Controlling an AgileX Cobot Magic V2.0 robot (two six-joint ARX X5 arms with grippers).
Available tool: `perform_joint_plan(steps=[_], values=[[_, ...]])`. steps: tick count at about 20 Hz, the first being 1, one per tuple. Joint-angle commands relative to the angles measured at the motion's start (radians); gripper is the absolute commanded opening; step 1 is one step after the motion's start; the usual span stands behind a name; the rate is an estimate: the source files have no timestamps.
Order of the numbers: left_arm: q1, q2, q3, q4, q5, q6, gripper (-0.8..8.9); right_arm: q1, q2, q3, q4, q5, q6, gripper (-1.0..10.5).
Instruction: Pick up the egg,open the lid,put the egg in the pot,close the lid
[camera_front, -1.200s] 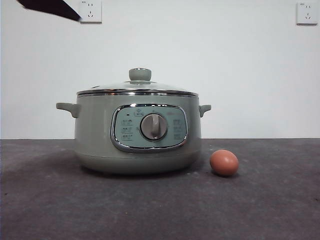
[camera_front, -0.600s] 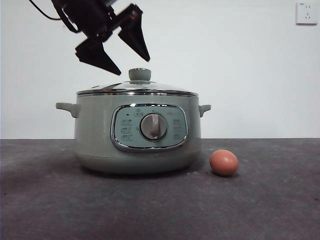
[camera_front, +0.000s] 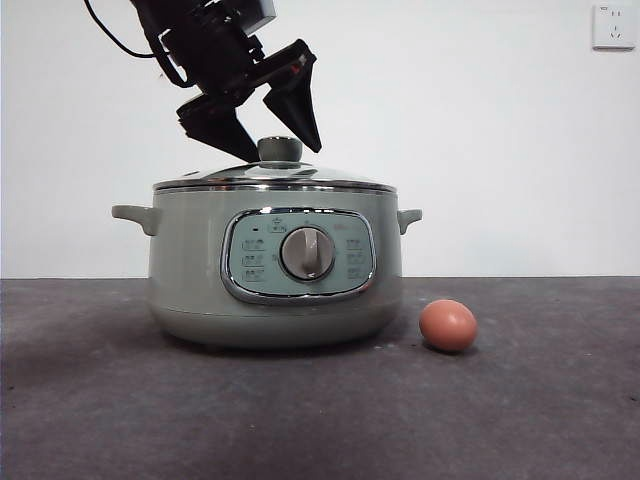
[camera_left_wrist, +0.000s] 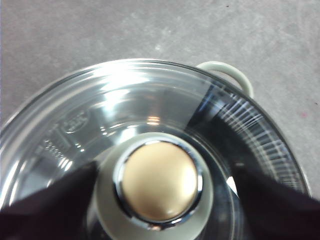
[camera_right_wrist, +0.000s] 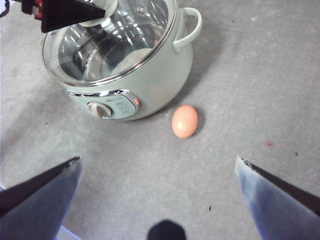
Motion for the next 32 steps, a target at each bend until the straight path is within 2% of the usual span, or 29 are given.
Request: perform_joint_plan(steps=[1, 4, 7, 9, 17, 25, 29, 32], values=[[-0.005, 0.015, 0.000, -0.002, 0.002, 0.007, 2.35, 0.001, 0.000, 0.004, 0.004, -0.001, -0.003, 5.7], [-0.005, 0.015, 0.000, -0.012, 0.002, -0.002, 1.06, 0.001, 0.000, 0.004, 0.004, -0.001, -0.003, 5.7], [-0.005, 0.015, 0.000, -0.031, 0.002, -0.015, 0.77, 0.001, 0.001, 0.004, 0.005, 0.000, -0.003, 5.7], [-0.005, 0.014, 0.000, -0.027, 0.010, -0.015, -0.11, 0.001, 0.001, 0.004, 0.006, 0.000, -0.003, 5.7], [-0.005, -0.067, 0.000, -0.015, 0.010, -0.015, -0.08, 0.001, 0.019, 0.004, 0.009, 0.026, -0.003, 5.7], [0.005, -0.202, 0.000, -0.012, 0.009, -0.014, -0.08, 0.003, 0.120, 0.004, 0.061, 0.026, -0.002, 5.7], [0.056, -0.343, 0.000, -0.064, 0.009, -0.014, -0.08, 0.065, 0.248, 0.004, 0.126, 0.040, 0.000, 5.6], [0.111, -0.468, 0.000, -0.139, 0.009, -0.014, -0.08, 0.155, 0.380, 0.004, 0.198, 0.122, 0.000, 5.6]])
